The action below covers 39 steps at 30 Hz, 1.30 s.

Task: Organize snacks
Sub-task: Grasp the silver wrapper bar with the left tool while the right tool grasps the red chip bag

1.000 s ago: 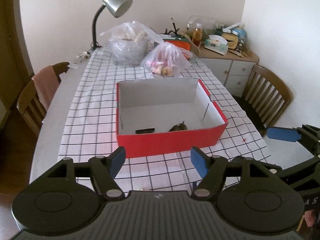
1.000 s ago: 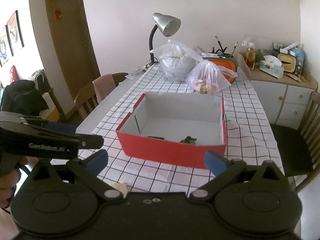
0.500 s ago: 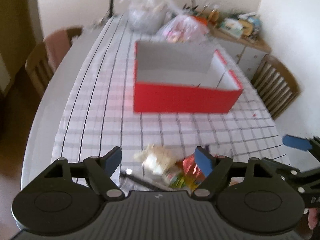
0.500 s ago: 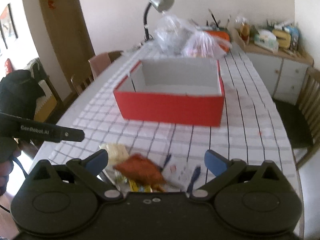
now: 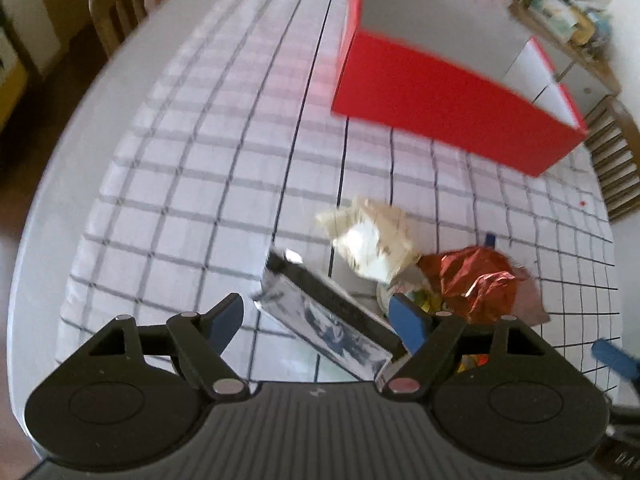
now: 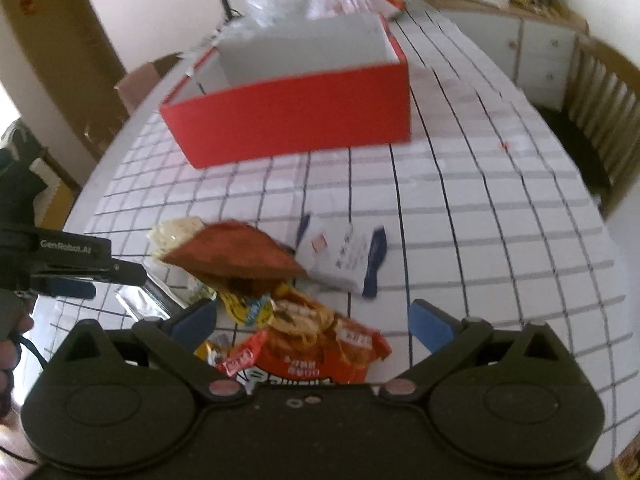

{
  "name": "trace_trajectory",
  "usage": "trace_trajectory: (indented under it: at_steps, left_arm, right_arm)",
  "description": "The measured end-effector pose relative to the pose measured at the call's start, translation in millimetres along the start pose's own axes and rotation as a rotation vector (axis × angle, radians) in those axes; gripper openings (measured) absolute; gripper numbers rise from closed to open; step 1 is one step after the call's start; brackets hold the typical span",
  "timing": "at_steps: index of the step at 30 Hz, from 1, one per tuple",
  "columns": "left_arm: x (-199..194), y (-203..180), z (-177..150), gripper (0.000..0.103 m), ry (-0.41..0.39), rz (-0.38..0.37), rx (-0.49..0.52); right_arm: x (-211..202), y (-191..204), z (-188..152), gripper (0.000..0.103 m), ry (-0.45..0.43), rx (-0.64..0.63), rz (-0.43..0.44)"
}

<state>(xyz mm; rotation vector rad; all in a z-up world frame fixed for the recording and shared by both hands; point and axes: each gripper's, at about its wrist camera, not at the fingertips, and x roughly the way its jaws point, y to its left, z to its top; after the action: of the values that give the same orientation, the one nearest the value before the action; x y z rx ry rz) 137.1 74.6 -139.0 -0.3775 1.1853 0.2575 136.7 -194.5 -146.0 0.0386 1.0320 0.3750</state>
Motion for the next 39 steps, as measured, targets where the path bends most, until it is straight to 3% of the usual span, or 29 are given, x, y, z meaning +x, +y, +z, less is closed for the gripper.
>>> trace_trajectory:
  at_steps: [8, 19, 27, 33, 39]
  left_arm:
    - [31.5, 11.2, 3.8, 0.080, 0.095, -0.001, -0.175]
    - [51.4, 7.5, 6.3, 0.079, 0.134, 0.043, -0.270]
    - [53.3, -3.8, 0.8, 0.075, 0.119, 0.108, -0.222]
    - [52.4, -7.9, -3.1, 0.060, 0.102, 0.143, -0.141]
    - [47.4, 4.0, -9.2, 0.048, 0.086, 0.101, -0.102]
  right_arm:
    - [16.4, -0.7, -4.0, 0.102, 0.070, 0.069, -0.027]
    - [29.2, 1.7, -6.5, 0.099, 0.125, 0.158, -0.062]
    - [29.3, 3.7, -8.2, 0.085, 0.130, 0.162, -0.054]
    - [26.9, -1.6, -11.0, 0.074, 0.128, 0.187, -0.039]
    - [21.7, -4.6, -13.0, 0.068, 0.110, 0.196, -0.028]
